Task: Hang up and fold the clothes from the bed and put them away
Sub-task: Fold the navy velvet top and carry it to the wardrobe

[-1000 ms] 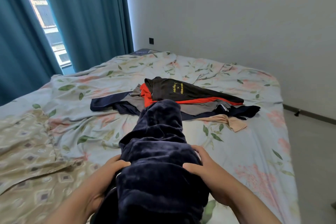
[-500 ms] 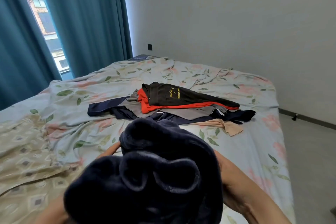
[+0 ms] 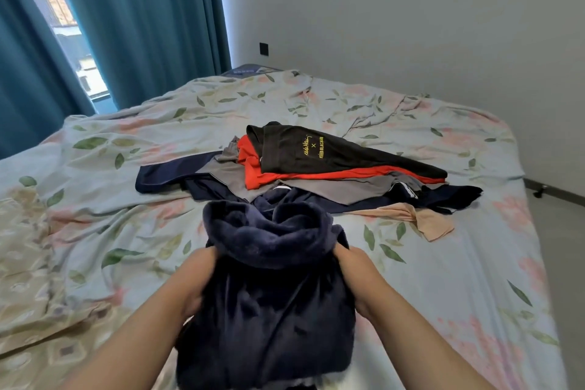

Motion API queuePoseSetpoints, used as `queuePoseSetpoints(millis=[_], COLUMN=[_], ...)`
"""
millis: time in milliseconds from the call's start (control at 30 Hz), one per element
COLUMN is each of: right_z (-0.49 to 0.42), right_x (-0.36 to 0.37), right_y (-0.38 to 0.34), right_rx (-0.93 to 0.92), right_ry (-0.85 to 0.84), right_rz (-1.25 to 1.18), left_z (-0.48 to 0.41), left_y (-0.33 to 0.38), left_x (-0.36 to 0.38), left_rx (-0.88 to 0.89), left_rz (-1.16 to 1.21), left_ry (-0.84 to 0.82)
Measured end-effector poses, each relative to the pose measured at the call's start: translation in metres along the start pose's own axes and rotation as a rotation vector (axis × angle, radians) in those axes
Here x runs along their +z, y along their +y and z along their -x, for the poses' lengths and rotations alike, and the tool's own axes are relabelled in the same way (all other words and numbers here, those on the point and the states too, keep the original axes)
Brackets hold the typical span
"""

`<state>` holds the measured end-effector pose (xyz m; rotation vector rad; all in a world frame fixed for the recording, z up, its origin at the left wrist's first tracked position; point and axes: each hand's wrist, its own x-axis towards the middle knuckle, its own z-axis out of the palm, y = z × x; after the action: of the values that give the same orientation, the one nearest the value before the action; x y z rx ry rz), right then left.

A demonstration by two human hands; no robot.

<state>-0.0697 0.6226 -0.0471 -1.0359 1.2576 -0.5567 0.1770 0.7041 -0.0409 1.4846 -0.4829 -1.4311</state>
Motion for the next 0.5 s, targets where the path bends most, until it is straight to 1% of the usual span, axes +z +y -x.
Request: queuePoseSetpoints(millis=[67, 200, 300, 333, 400, 433, 467, 500], right_z=[-0.034, -0.093, -0.117, -0.122, -0.132, -0.135, -0.138, -0.140], right_x=[0.002, -0.001, -0.005, -0.006, -0.007, -0.007, -0.007, -0.007], right_y=[-0.001, 0.017, 0.041, 0.048, 0.059, 0.063, 0.066, 0.067], right_rx=[0.096, 0.226, 0.314, 0.333, 0.340, 0.334, 0.324, 0.313], right_ry=[0.112, 0.228, 0.270, 0.269, 0.278, 0.279, 0.273, 0.263], right_rz=[-0.037, 0.006, 0.163, 0.229, 0.332, 0.373, 0.417, 0.463], left_z=[-0.029, -0.086, -0.122, -0.128, -0.136, -0.136, -0.134, -0.135], left_y=[0.007, 0.002, -0.016, -0.019, -0.024, -0.023, -0.019, -0.019], left_x=[0.005, 0.005, -0.010, -0.014, -0.020, -0.019, -0.018, -0.016], left_rx=[-0.043, -0.108, -0.168, -0.168, -0.181, -0.185, -0.158, -0.130], left_rz=[0.049, 0.024, -0.200, -0.321, -0.657, -0.767, -0.850, -0.830], left_ry=[0.092, 0.232, 0.384, 0.398, 0.357, 0.337, 0.333, 0.355])
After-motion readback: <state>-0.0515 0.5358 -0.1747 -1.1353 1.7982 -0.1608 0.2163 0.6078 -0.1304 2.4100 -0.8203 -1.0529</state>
